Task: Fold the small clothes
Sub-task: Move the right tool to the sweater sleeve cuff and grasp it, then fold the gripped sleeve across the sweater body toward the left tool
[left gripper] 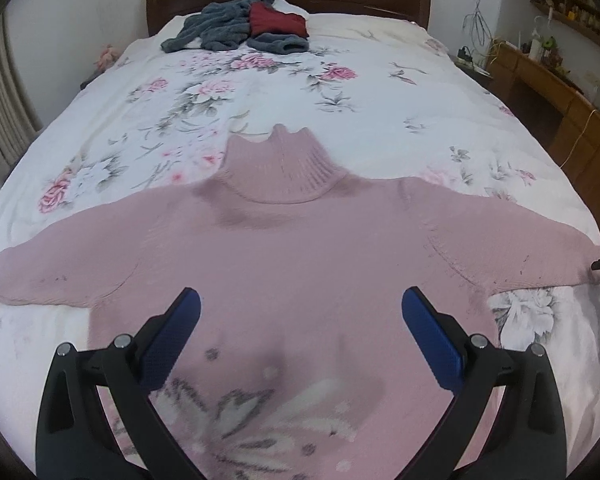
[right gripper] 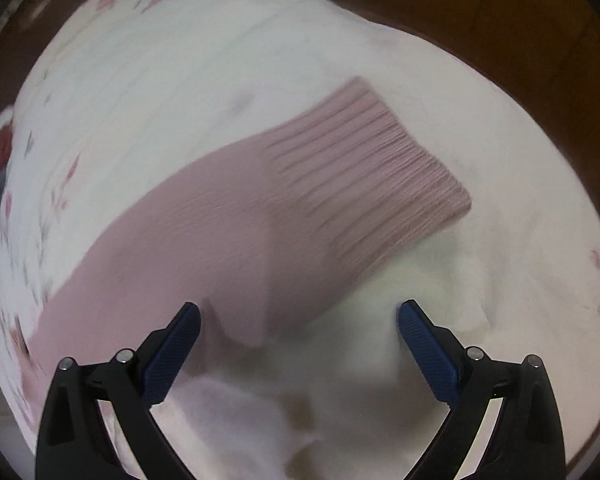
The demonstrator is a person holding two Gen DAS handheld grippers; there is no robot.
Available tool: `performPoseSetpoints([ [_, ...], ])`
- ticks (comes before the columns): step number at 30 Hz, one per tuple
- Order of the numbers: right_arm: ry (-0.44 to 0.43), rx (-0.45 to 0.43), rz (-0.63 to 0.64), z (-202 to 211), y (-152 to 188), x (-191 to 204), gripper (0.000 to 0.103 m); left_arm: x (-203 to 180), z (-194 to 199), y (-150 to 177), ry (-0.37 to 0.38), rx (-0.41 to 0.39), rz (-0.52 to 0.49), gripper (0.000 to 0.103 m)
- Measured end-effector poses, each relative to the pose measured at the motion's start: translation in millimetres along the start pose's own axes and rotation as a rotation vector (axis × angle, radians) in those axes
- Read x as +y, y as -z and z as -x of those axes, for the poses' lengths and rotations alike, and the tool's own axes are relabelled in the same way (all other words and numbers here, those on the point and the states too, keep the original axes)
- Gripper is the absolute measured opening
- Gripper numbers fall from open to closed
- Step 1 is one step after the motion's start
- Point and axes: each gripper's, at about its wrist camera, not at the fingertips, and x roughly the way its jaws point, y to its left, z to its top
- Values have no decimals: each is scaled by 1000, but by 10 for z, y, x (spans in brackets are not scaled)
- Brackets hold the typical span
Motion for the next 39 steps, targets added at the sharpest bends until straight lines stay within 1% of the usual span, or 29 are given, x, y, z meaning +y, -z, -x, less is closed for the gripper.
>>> performPoseSetpoints([
  [2, -21, -4, -6, -65, -41, -46, 100, -52, -37, 9, -6, 3, -15, 100],
  [5, -23, -32, -3, -99, -70, -53, 99, -89, -61, 46, -12, 7, -35, 100],
  [7, -1, -59, 11, -84, -62, -29, 84, -83, -78, 75, -16, 15, -37, 100],
  [8, 4, -68, 21, -85, -77, -5, 68, -68, -81, 87, -15, 19, -34, 100],
  [9, -8, -78, 35, -66, -72, 48, 47, -55, -84, 98, -15, 22, -30, 100],
  [10, -24, -79, 40, -53, -59, 61, 36, -38, -83, 107, -17, 23, -28, 100],
  [11, -50, -80, 39, -29, -39, 76, 15, -26, -81, 114, -19, 24, -28, 100],
  [13, -45, -96, 43, 33, 12, 158, 9, 4, -77, 128, -26, 25, -29, 100],
  [14, -37, -110, 50, 74, 51, 173, 7, 29, -73, 137, -27, 27, -26, 100],
  [15, -49, -125, 52, 127, 98, 188, 6, 57, -68, 148, -27, 29, -22, 100],
  [17, -94, -146, 61, 235, 226, 240, 6, 114, -65, 171, -30, 34, -15, 100],
  [18, -113, -151, 69, 294, 159, 287, 6, 135, -63, 179, -32, 36, -13, 100],
  [19, -132, -157, 79, 346, 185, 303, 6, 171, -60, 197, -33, 40, -8, 100],
  [21, -199, -155, 103, 442, 330, 398, 6, 227, -54, 224, -35, 44, 0, 100],
  [22, -232, -146, 119, 452, 341, 506, 6, 266, -49, 244, -36, 47, 5, 100],
  [26, -352, -113, 193, 548, 674, 955, 6, 370, -51, 299, -38, 58, 27, 100],
  [27, -373, -106, 206, 515, 629, 1108, 6, 397, -54, 310, -36, 62, 34, 100],
  [31, -454, -69, 291, 532, 951, 1631, 6, 462, -65, 340, -34, 70, 41, 100],
  [32, -467, -63, 306, 542, 1037, 1698, 6, 476, -66, 345, -35, 69, 43, 100],
  [35, -527, -22, 372, 484, 1287, 2092, 6, 519, -72, 350, -29, 72, 58, 100],
  [39, -538, 4, 451, 377, 1567, 2440, 6, 545, -81, 365, -21, 74, 64, 100],
])
